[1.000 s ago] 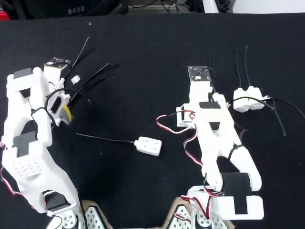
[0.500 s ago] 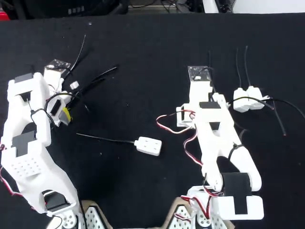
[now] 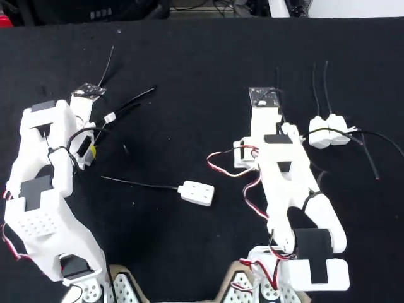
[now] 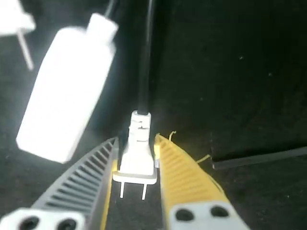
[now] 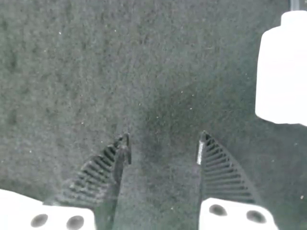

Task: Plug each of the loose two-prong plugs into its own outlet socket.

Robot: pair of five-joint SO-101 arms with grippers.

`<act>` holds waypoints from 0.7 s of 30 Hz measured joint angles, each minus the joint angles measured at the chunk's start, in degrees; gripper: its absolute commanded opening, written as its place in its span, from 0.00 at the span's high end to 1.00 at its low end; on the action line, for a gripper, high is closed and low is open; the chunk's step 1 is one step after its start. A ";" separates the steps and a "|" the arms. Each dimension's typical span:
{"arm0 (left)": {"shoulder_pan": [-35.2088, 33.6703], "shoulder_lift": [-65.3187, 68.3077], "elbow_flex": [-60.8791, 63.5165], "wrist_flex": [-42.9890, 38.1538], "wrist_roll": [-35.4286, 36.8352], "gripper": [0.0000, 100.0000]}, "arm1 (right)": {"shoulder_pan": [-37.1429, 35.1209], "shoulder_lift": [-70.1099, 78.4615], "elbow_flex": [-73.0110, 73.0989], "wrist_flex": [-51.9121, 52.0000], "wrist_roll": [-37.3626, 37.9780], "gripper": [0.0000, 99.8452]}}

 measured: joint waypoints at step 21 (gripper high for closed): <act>27.96 -31.03 3.60 24.35 0.97 0.97 | 3.87 0.00 -0.18 0.00 -0.09 0.79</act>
